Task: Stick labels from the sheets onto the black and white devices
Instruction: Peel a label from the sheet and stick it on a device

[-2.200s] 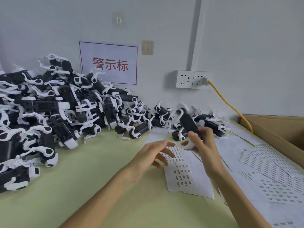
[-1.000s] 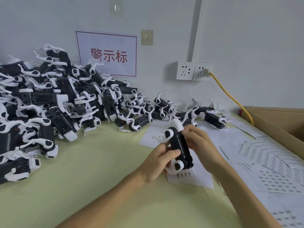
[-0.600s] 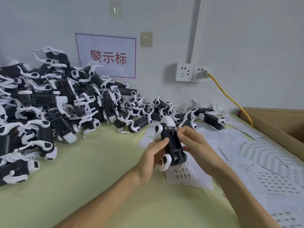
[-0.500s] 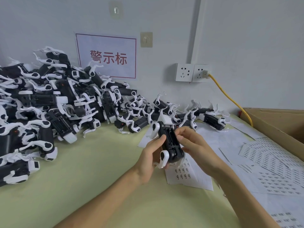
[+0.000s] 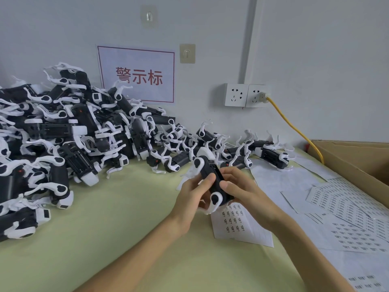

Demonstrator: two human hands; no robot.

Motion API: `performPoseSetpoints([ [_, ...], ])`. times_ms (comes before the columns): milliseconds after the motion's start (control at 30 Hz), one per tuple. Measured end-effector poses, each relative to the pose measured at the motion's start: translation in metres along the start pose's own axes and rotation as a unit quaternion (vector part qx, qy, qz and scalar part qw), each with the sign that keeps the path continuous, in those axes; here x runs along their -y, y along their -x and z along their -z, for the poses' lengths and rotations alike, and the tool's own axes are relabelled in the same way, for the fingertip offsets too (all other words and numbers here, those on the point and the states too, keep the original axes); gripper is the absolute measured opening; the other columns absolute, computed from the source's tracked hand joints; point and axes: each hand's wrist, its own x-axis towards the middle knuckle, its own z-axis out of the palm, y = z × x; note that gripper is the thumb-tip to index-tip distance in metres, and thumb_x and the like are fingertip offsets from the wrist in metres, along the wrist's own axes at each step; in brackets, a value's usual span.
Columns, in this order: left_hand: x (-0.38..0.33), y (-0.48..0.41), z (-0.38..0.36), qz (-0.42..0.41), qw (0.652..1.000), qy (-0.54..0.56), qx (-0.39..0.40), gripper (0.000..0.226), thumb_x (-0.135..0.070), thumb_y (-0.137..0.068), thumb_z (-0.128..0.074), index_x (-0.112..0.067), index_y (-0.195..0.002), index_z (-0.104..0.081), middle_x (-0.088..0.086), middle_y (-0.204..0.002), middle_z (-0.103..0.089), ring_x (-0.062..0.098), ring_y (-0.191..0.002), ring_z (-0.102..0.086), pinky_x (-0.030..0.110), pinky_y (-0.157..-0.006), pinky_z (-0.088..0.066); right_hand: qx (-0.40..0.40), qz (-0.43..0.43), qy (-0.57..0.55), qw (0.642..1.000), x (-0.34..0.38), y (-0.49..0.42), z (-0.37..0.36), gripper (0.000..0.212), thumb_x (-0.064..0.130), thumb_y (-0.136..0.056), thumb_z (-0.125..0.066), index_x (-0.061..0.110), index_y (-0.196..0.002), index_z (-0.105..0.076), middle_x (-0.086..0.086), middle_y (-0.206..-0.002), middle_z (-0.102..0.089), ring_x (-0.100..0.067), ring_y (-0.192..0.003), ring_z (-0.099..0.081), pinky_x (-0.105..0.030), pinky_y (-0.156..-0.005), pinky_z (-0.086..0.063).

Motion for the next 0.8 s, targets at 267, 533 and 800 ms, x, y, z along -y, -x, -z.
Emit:
performPoseSetpoints([
  [267,0.002,-0.005,0.004,-0.009,0.999,-0.031,-0.034,0.061,-0.055,-0.083,-0.062,0.001,-0.106,-0.072,0.021,-0.084,-0.063,0.029,-0.079,-0.055,0.027,-0.063,-0.046,0.010,0.008,0.022,1.000,0.000,-0.002,0.003,0.038,0.034,-0.090,-0.068,0.018,-0.123,-0.062,-0.010,-0.106,-0.072,-0.033,-0.095,-0.071,-0.045,-0.081,-0.055],
  [533,-0.004,-0.008,0.007,0.030,0.997,0.060,-0.029,0.063,-0.057,-0.097,-0.055,-0.018,-0.146,-0.054,0.020,-0.114,-0.067,0.029,-0.108,-0.066,0.049,-0.109,-0.046,-0.020,-0.003,0.066,0.998,-0.004,-0.003,0.006,0.027,0.040,-0.093,-0.063,0.034,-0.118,-0.070,0.002,-0.111,-0.073,-0.009,-0.097,-0.067,-0.022,-0.076,-0.052],
  [800,-0.021,-0.015,0.038,0.123,0.970,0.200,0.063,0.050,-0.057,-0.100,-0.044,-0.018,-0.089,-0.074,0.007,-0.078,-0.065,0.024,-0.064,-0.057,0.035,-0.067,-0.038,-0.108,-0.046,0.376,0.919,-0.023,-0.009,0.015,0.039,0.036,-0.094,-0.071,0.034,-0.131,-0.060,0.012,-0.137,-0.051,-0.008,-0.121,-0.052,-0.027,-0.098,-0.040],
])
